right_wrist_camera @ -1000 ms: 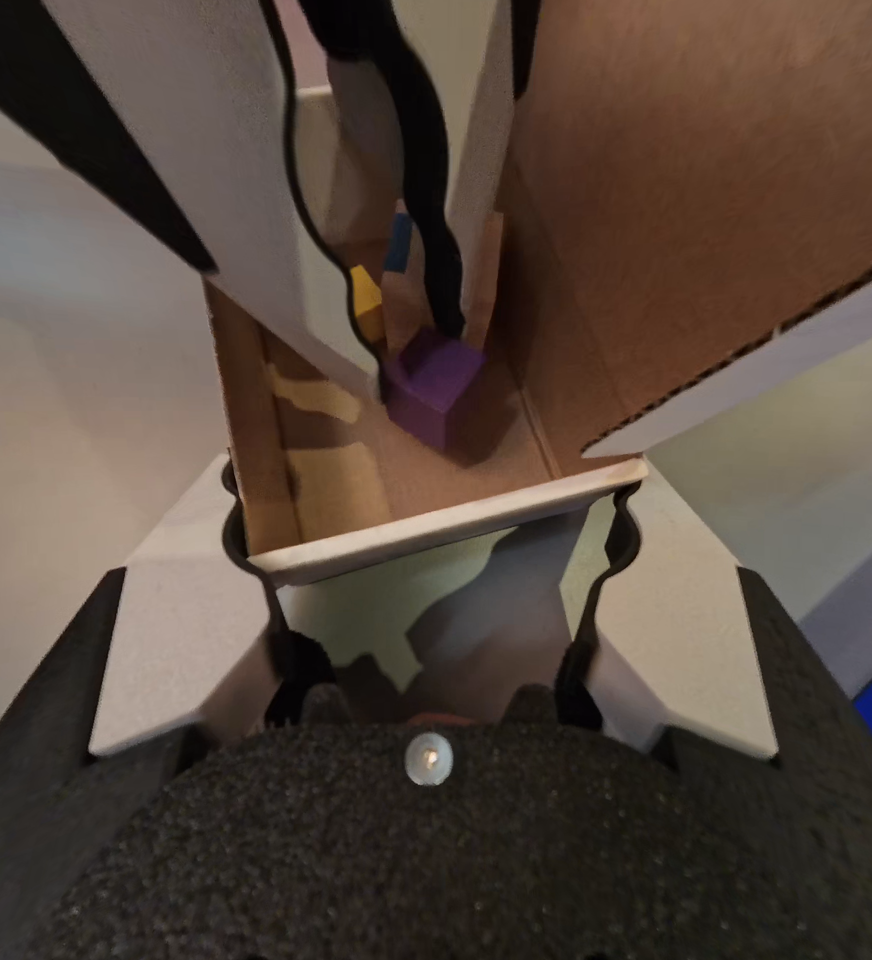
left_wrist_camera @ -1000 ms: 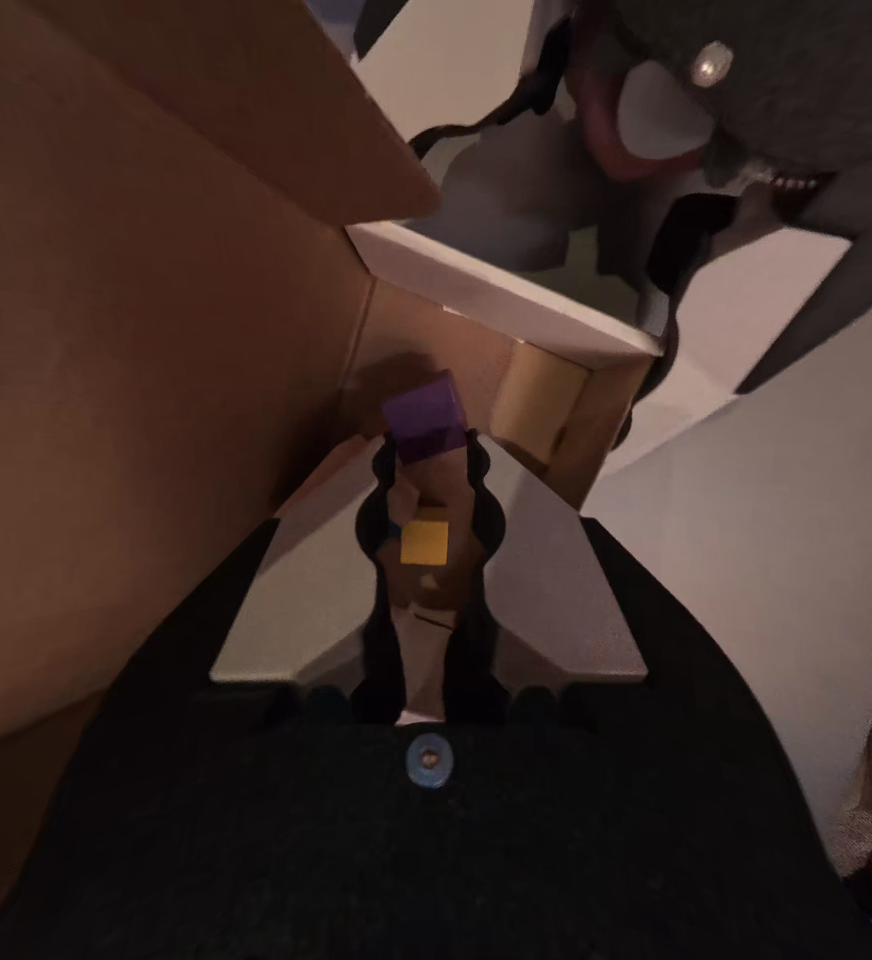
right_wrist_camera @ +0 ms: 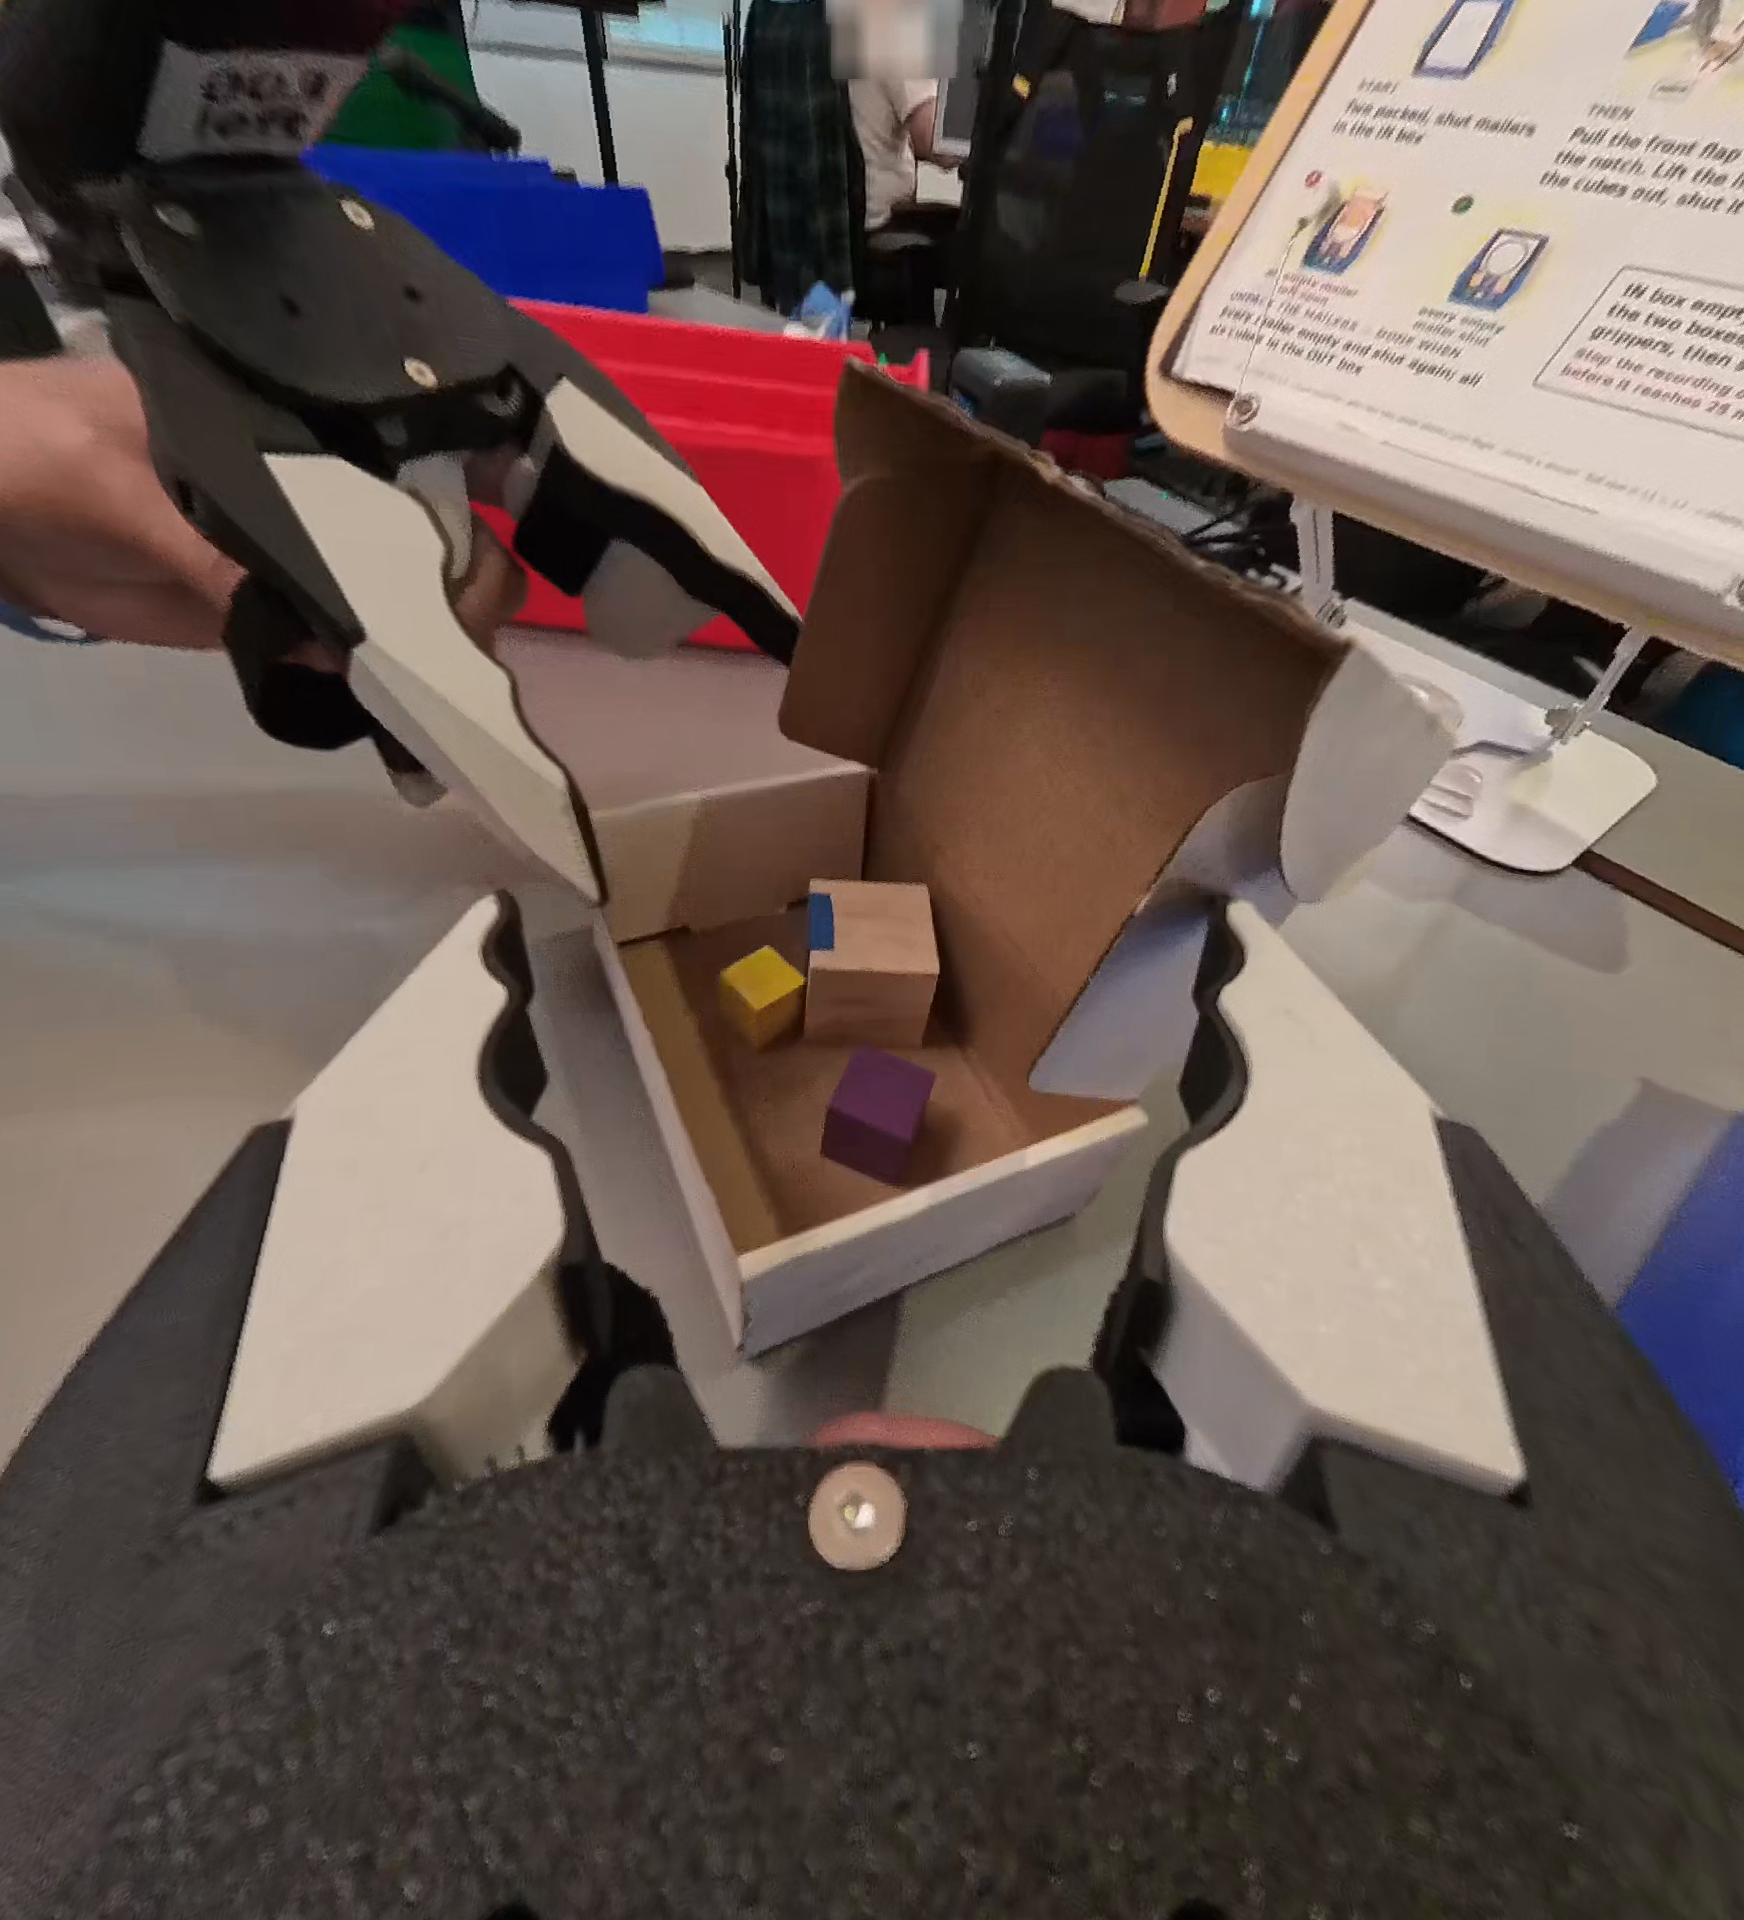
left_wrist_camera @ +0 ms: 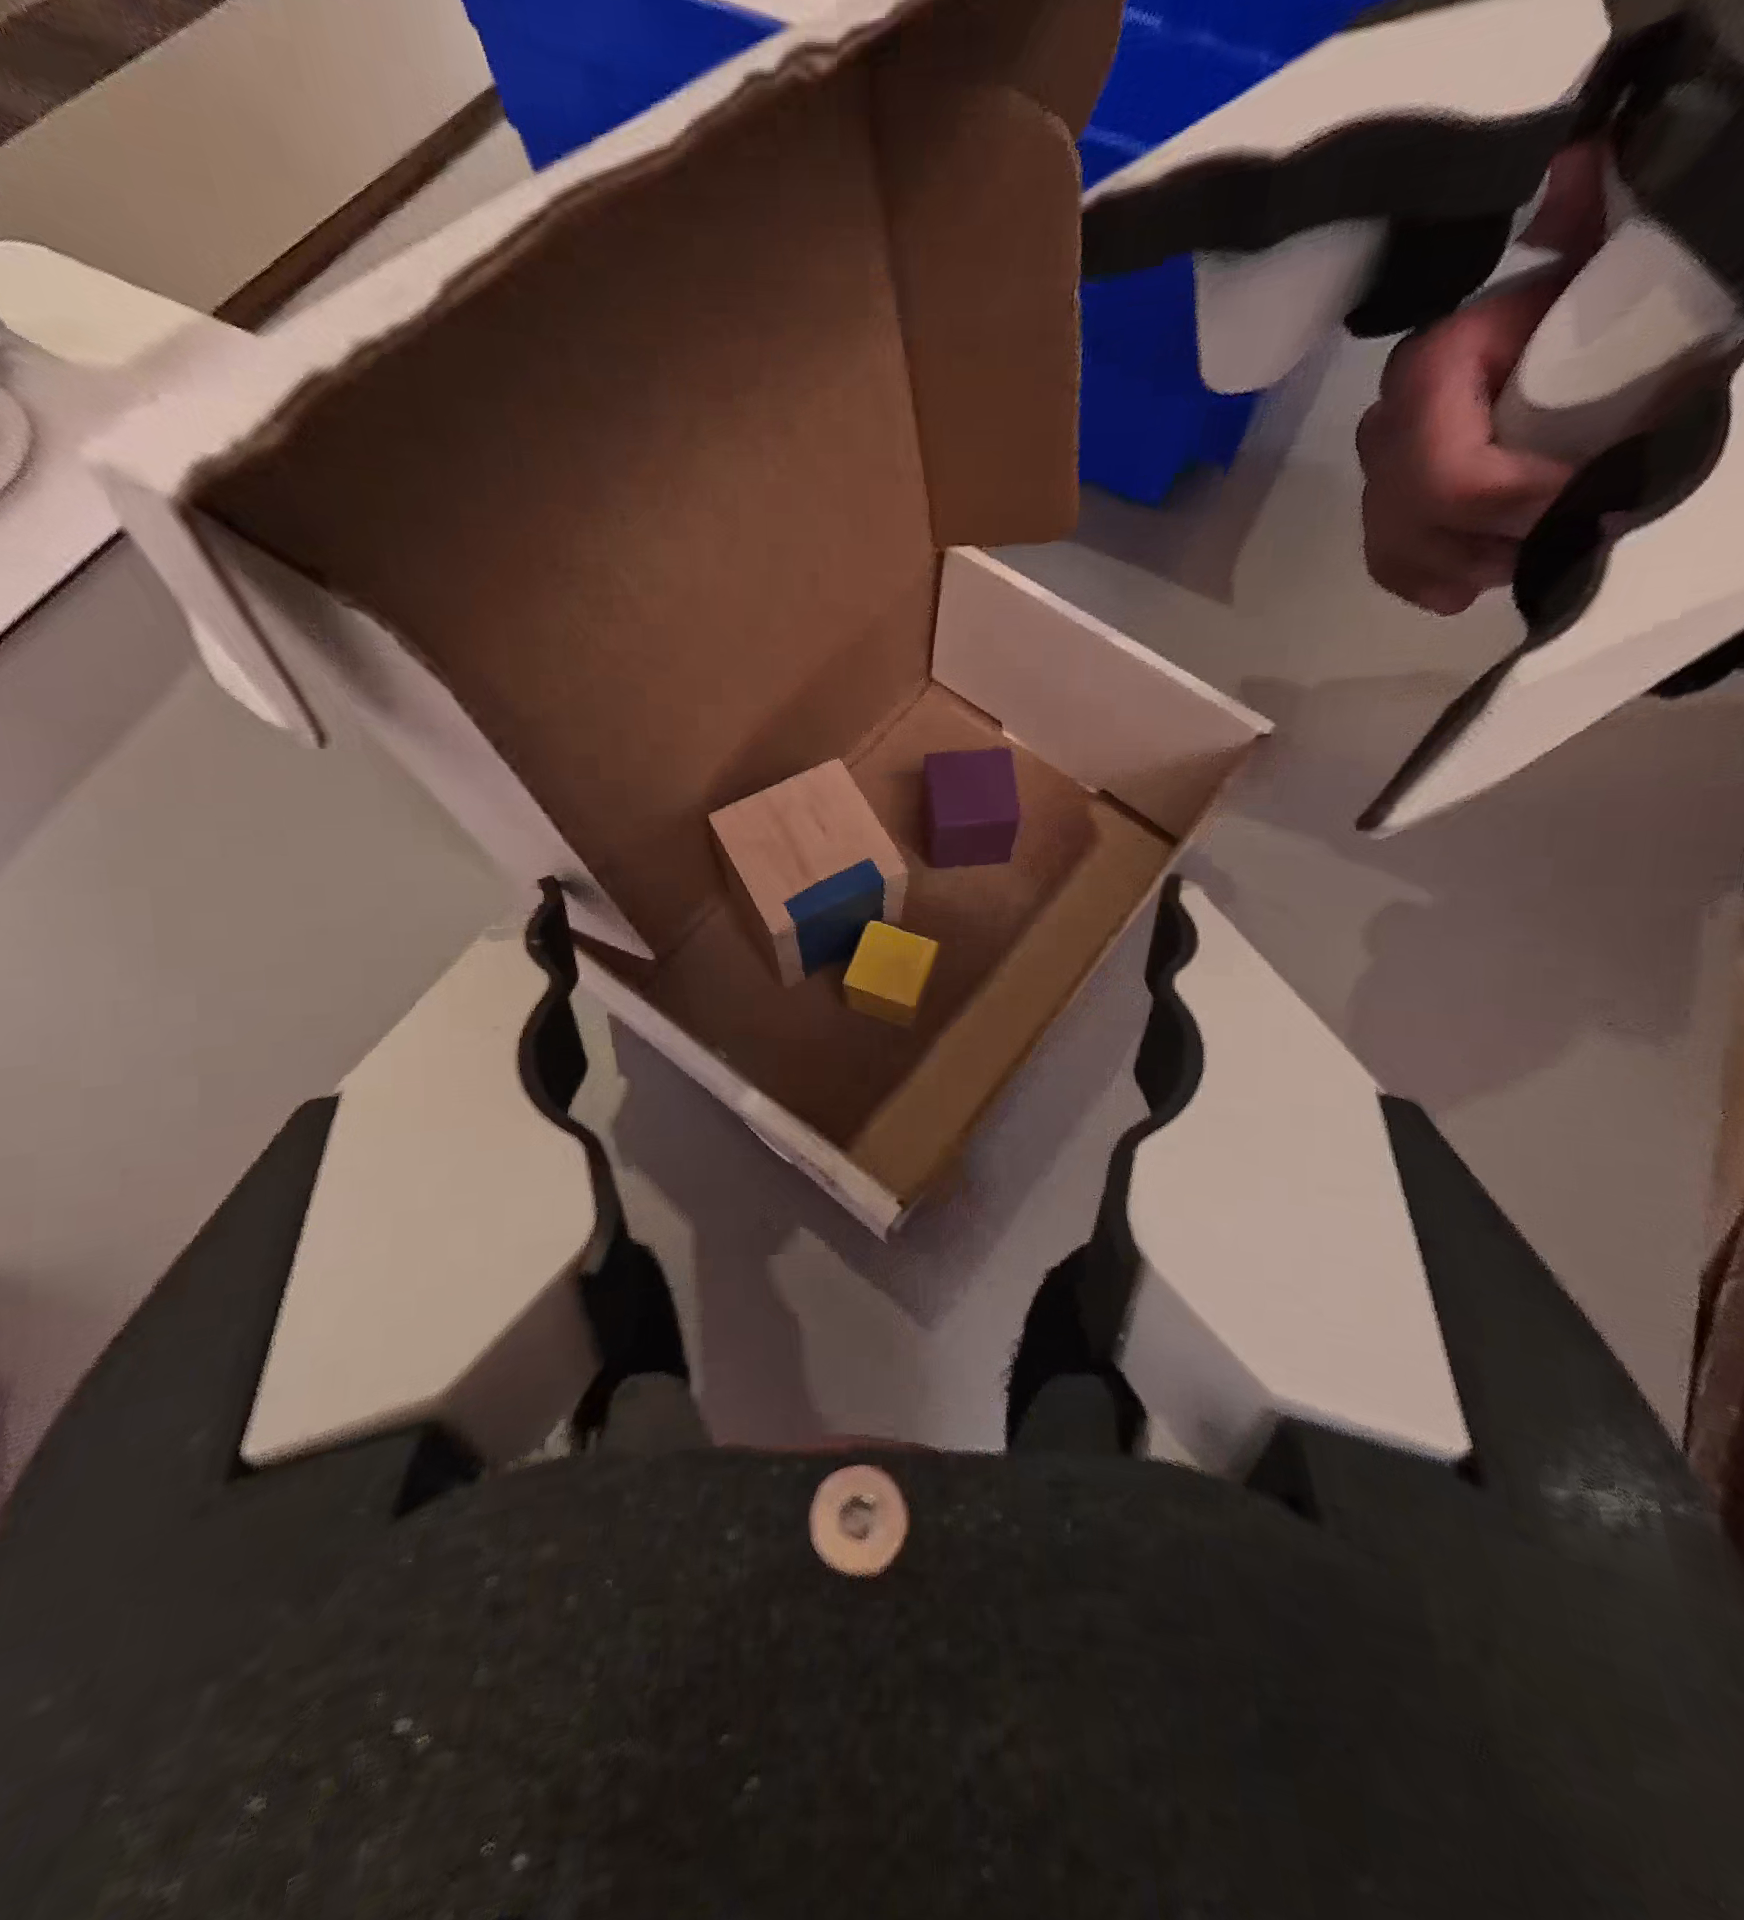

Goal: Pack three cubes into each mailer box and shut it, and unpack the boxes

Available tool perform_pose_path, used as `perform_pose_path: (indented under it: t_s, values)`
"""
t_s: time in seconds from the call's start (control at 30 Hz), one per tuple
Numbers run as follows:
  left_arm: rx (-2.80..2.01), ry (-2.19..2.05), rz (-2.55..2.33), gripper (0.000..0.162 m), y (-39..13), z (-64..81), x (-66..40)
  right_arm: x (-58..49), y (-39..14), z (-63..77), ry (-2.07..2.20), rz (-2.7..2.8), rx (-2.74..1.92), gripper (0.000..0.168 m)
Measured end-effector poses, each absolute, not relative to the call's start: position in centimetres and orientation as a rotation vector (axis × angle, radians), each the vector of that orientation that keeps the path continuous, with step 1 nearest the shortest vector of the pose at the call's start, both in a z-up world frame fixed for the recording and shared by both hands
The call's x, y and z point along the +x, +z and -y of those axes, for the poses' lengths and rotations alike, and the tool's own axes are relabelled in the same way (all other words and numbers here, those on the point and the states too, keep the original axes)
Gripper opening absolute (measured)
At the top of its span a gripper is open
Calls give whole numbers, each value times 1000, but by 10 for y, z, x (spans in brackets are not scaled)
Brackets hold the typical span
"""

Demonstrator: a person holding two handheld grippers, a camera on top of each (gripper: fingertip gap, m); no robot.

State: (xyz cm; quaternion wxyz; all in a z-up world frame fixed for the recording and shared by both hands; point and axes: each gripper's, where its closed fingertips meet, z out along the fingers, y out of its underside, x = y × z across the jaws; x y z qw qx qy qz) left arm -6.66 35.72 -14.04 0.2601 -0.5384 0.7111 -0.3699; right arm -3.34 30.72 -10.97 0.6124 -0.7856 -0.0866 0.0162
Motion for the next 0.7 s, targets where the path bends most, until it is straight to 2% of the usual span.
perform_pose_path:
  t_s: [0.03,0.13,0.23,0.37,0.5,0.57,0.63,0.67,0.7]
  values:
    - [-1446,-991,-1938,109,-142,-353,-71,-36,-113,-303,33,207,-1828,123]
    - [-1467,-1031,-1948,94,-148,-343,-89,-45,-127,-291,64,194,-1889,121]
    - [-1477,-1030,-1974,88,-156,-337,-102,-47,-140,-287,61,173,-1949,120]
    - [-1510,-968,-1932,92,-159,-343,-113,-45,-155,-277,74,142,-2014,118]
    - [-1444,-905,-1800,89,-142,-353,-114,-24,-143,-268,-51,125,-1983,108]
    - [-1403,-915,-1749,78,-131,-351,-111,-21,-131,-272,-85,143,-1925,101]
    - [-1369,-944,-1705,51,-119,-345,-109,-26,-125,-278,-87,179,-1890,90]
    - [-1353,-964,-1694,45,-116,-341,-109,-26,-124,-280,-121,202,-1893,78]
    - [-1354,-950,-1684,45,-115,-341,-109,-21,-122,-282,-190,200,-1893,75]
